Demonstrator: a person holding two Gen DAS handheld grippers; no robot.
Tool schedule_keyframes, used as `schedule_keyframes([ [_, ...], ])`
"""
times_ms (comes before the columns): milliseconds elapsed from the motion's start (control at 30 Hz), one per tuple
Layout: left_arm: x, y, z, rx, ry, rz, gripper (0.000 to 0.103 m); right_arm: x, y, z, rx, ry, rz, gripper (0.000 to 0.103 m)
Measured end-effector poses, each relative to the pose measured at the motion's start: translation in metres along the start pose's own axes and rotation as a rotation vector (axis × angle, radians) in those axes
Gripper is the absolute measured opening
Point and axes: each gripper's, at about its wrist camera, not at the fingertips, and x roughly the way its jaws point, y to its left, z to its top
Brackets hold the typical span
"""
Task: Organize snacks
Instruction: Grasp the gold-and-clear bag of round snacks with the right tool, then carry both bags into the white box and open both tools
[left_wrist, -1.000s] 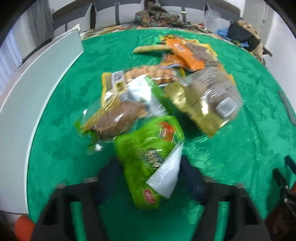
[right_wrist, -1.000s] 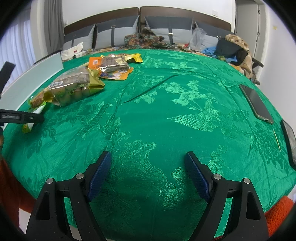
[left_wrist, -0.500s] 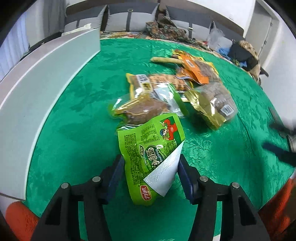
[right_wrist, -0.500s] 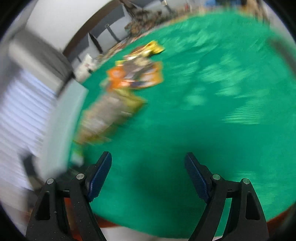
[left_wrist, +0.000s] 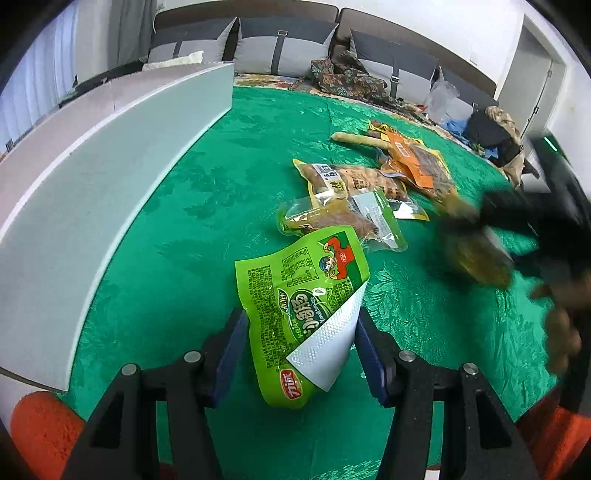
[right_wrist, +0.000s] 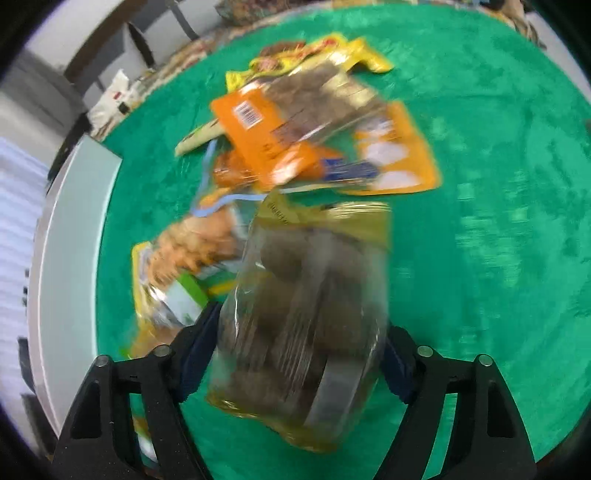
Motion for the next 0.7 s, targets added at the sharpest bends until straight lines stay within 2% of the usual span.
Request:
schedule_keyframes([
  [200,0.005,-0.003,0.004,-0.009,0.017,-0.061,0.057,-0.041,-0.071,-0.043,0.005,-0.029,0.059,0.070],
  [333,-0.004,-0.006,0.005,-0.008,0.009,-0.099,0.057,-0.054,-0.086,-0.066,0.022,-0.062,0.089,0.070],
  [467,-0.024,-0.003,0.012,-0.041,-0.011,-0.134,0.057,-0.061,-0.072,-0.075,-0.030,-0.096,0.100,0.070],
  [600,-0.054,0.014,0.024,-0.099,-0.048,-0.164,0.057,-0.068,-0.041,-0.069,-0.088,-0.118,0.159,0.070],
  [700,-0.081,0.034,0.039,-0.126,-0.089,-0.158,0.057,-0.076,-0.015,-0.063,-0.125,-0.131,0.215,0.070],
])
